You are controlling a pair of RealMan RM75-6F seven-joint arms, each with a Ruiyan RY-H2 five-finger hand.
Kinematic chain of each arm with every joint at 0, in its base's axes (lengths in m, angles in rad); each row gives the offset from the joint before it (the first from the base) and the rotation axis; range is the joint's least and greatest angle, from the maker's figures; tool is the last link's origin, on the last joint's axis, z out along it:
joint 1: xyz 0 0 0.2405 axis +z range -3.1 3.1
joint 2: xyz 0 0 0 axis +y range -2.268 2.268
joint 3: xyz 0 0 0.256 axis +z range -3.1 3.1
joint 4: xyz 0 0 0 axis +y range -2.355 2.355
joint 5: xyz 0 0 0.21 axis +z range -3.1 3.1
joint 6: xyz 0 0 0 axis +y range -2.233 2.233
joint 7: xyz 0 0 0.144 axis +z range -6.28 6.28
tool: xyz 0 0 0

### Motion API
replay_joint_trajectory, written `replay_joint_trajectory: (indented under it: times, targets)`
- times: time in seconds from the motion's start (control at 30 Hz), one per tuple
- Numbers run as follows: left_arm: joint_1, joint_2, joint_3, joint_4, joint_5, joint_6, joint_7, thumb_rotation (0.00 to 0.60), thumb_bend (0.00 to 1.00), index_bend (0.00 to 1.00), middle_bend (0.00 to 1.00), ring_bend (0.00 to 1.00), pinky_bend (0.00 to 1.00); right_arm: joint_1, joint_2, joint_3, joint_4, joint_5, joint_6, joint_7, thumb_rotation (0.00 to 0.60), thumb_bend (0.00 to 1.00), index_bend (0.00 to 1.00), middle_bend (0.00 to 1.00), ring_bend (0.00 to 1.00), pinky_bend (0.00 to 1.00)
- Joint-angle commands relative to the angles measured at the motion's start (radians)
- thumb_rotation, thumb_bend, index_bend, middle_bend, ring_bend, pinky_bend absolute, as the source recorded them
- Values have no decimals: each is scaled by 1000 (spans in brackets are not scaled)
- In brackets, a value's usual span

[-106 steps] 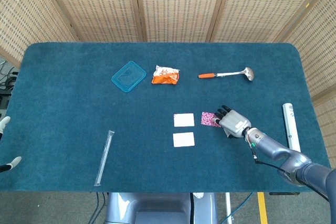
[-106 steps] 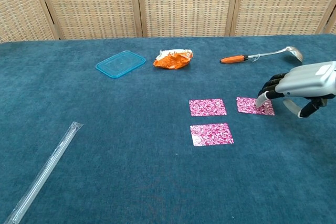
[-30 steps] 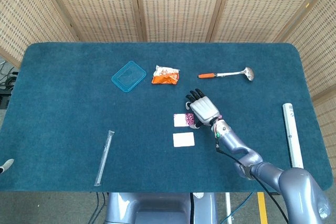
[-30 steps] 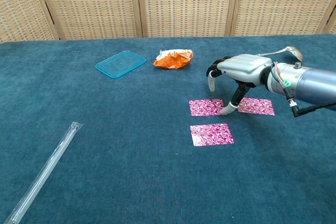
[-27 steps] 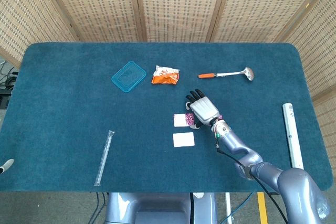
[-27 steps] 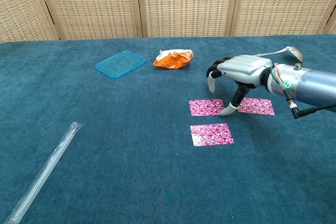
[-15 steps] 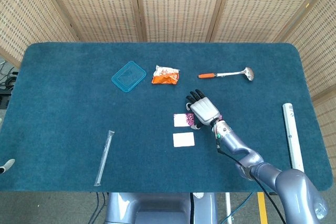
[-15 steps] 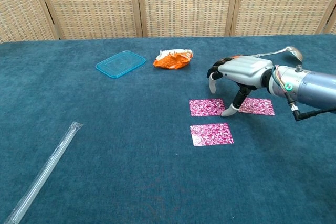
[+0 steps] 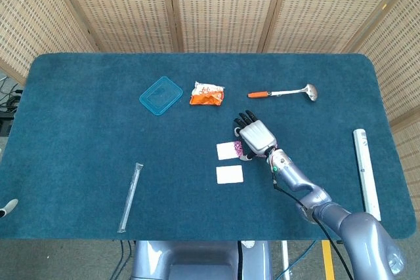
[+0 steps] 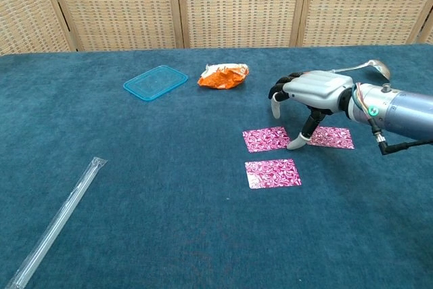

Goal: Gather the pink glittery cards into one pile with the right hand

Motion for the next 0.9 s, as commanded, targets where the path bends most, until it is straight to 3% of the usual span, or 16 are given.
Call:
replay_joint_trajectory:
  times: [0.03, 0.3, 0.9]
  targets:
    - [1, 0, 0, 1, -2, 1, -1, 600, 46, 0, 0, 0, 0, 8, -5, 1, 12, -5, -3, 6, 600, 105, 364, 160, 0, 0]
    - [4, 0, 0, 7, -6, 2, -7, 600, 46, 0, 0, 0, 0, 21, -8, 3, 25, -14, -7, 9, 600, 105, 364, 160, 0, 0]
    - [0, -8, -2, 24, -11, -10, -20, 600, 46, 0, 0, 0, 0, 26, 19, 11, -69, 0, -34, -46, 600, 127, 364, 160, 0, 0]
